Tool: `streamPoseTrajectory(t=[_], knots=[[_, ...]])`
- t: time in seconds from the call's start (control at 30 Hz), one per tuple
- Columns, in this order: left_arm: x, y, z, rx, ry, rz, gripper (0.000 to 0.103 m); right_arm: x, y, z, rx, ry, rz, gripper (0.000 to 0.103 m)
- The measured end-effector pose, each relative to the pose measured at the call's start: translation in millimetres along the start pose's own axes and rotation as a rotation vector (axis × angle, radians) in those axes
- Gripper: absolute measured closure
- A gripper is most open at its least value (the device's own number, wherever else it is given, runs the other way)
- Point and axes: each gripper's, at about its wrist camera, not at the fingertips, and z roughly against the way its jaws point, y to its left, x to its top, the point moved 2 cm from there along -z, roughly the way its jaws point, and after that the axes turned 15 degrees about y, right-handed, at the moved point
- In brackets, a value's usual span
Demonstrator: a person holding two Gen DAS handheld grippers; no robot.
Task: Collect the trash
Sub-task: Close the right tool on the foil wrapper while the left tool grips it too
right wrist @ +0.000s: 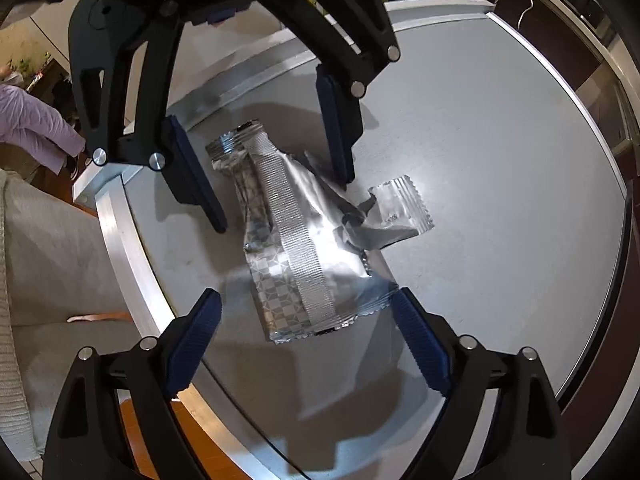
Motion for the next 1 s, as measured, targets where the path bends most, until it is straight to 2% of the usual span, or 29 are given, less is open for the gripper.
streamPoseTrajectory(t=[0.07,0.1,0.13,0.23,0.5,0.53,0.57,0.63,0.87,0.9,0.97,1.0], knots=[[-1,1,2,0.009,-0.011,-0.002,0.053,-2,-6,4,-0.004,-0.013,-0.028,0.045],[-1,1,2,0.02,-0.013,0.0,0.058,-6,-7,7,0.0,-0.014,-0.033,0.051],[-2,0,2,0.031,-0.012,0.006,0.058,-6,-6,8,0.001,-0.01,-0.031,0.057],[-6,-3,4,0.034,-0.01,0.007,0.058,-9,-2,8,-0.029,0.002,-0.002,0.057],[-3,-15,5,0.053,-0.021,0.007,0.06,-13,11,6,-0.033,0.01,0.014,0.057],[-4,-16,5,0.056,-0.024,0.008,0.06,-13,11,9,-0.036,0.008,0.015,0.044],[-8,-9,11,0.055,-0.029,0.007,0.06,-17,2,18,-0.045,-0.004,0.014,0.024],[-12,-6,13,0.054,-0.045,0.007,0.061,-15,7,25,-0.065,-0.043,0.03,0.019],[-10,-2,16,0.059,-0.055,-0.034,0.061,-8,10,18,-0.059,0.012,0.075,0.02],[-10,-3,16,0.057,-0.054,-0.039,0.061,-8,9,17,-0.053,0.015,0.074,0.024],[-11,-5,17,0.058,-0.046,-0.051,0.061,-9,5,18,-0.024,0.02,0.052,0.046],[-12,-5,17,0.064,-0.045,-0.049,0.061,-11,5,20,-0.009,0.008,0.045,0.047]])
